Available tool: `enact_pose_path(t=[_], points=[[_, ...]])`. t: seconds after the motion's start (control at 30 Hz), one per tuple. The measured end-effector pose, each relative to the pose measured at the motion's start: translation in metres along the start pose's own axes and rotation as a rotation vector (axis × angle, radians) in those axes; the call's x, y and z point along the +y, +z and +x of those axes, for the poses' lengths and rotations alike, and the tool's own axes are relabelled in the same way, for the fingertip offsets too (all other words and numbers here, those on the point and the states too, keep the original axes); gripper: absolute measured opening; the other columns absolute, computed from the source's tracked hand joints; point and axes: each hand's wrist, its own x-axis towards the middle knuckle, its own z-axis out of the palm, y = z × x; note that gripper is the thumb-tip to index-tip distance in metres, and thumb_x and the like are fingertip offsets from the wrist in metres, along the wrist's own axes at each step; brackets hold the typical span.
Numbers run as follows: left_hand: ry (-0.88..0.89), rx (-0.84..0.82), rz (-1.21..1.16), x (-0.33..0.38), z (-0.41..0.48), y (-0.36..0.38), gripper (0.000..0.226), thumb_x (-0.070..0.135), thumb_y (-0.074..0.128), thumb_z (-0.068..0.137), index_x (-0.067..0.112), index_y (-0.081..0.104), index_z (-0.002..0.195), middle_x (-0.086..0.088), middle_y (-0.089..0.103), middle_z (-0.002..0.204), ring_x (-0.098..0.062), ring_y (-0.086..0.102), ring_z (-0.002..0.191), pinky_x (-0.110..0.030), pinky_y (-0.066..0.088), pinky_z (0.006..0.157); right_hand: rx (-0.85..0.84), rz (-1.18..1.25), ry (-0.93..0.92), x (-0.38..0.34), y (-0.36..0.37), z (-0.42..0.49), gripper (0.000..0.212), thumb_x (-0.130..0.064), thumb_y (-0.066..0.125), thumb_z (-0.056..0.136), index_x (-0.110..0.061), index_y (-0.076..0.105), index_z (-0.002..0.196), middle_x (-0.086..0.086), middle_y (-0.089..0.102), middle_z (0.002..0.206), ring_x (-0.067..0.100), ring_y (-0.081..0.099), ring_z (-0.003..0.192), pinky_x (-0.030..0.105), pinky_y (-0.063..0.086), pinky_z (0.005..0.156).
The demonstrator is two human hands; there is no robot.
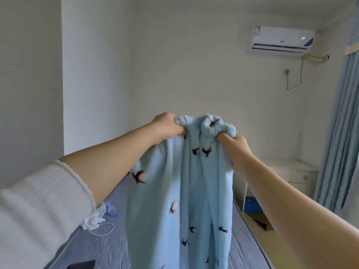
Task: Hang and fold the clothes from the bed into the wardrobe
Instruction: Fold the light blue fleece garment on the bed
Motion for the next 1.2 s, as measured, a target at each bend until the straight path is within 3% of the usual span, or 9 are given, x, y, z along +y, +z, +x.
enact_pose_path(t=[0.17,0.43,0.6,0.7,0.8,0.9,0.97,1.1,1.2], points=[[-0.098,-0.270,0.060,-0.045,-0.038,0.057,0.028,0.042,0.076,0.064,0.022,0.057,0.067,0.007,0.059,0.072,-0.007,0.053,0.065,-0.022,0.036,0.049,-0.007,0.039,0.296,0.074,-0.008,-0.036,0.008,-0.026,0.063,0.079,-0.018,0.063,0.078,0.001,0.068,0.072,0.015,0.063,0.072,0.025,0.046,0.056],[-0.250,-0.691,0.320,-0.127,-0.110,0.112,0.029,0.040,0.076,0.067,0.021,0.056,0.076,0.002,0.060,0.081,-0.014,0.055,0.069,-0.023,0.041,0.056,-0.017,-0.007,0.566,0.169,-0.022,-0.099,0.010,-0.023,0.063,0.079,-0.013,0.062,0.079,0.005,0.067,0.075,0.019,0.063,0.073,0.026,0.044,0.055],[-0.436,-0.985,0.515,-0.168,-0.155,0.143,0.040,0.032,0.071,0.074,0.007,0.061,0.104,-0.005,0.063,0.094,-0.021,0.056,0.075,-0.025,0.044,0.061,-0.025,-0.019,0.774,0.226,-0.027,-0.142,0.015,-0.023,0.061,0.079,-0.008,0.060,0.081,0.010,0.066,0.079,0.023,0.063,0.075,0.028,0.045,0.056],[-0.586,-1.048,0.434,-0.193,-0.184,0.154,0.044,0.024,0.071,0.076,0.011,0.055,0.115,-0.007,0.053,0.104,-0.025,0.053,0.089,-0.030,0.048,0.064,0.011,-0.029,0.864,0.254,-0.041,-0.167,0.015,-0.022,0.058,0.082,-0.008,0.059,0.086,0.010,0.064,0.083,0.022,0.061,0.077,0.031,0.046,0.062],[-0.834,-0.981,0.034,-0.217,-0.213,0.162,0.032,0.008,0.068,0.077,0.013,0.057,0.107,-0.010,0.059,0.104,-0.024,0.056,0.089,-0.031,0.051,0.064,0.008,-0.048,0.961,0.278,-0.054,-0.188,0.022,-0.020,0.055,0.084,-0.003,0.061,0.096,0.017,0.065,0.092,0.030,0.061,0.088,0.039,0.049,0.082],[-1.049,-0.713,-0.489,-0.228,-0.232,0.169,0.017,-0.005,0.062,0.081,0.007,0.060,0.093,-0.015,0.068,0.091,-0.026,0.065,0.079,-0.032,0.054,0.063,-0.049,-0.026,1.066,0.282,-0.063,-0.199,0.022,-0.020,0.054,0.085,-0.003,0.061,0.098,0.020,0.066,0.097,0.031,0.061,0.095,0.041,0.048,0.090],[-1.137,-0.575,-0.699,-0.230,-0.239,0.179,0.016,-0.001,0.061,0.084,-0.003,0.062,0.100,-0.020,0.068,0.090,-0.028,0.065,0.076,-0.034,0.055,0.064,-0.108,-0.046,1.113,0.283,-0.067,-0.199,0.024,-0.020,0.054,0.085,-0.004,0.061,0.102,0.019,0.066,0.100,0.031,0.061,0.099,0.044,0.048,0.093],[-1.264,-0.389,-0.902,-0.222,-0.240,0.194,0.019,0.017,0.059,0.089,-0.001,0.061,0.096,-0.018,0.067,0.077,-0.027,0.062,0.067,-0.033,0.051,0.063,0.013,-0.121,0.981,0.287,-0.062,-0.193,0.005,-0.012,0.054,0.086,-0.011,0.059,0.084,0.012,0.063,0.084,0.026,0.060,0.083,0.037,0.049,0.078],[-1.334,-0.263,-1.015,-0.217,-0.229,0.199,0.022,0.024,0.057,0.091,0.004,0.061,0.083,-0.014,0.067,0.059,-0.024,0.064,0.052,-0.033,0.052,0.056,0.161,-0.173,0.821,0.289,-0.056,-0.188,0.010,-0.008,0.056,0.083,-0.014,0.059,0.075,0.005,0.061,0.073,0.021,0.058,0.071,0.031,0.046,0.068]])
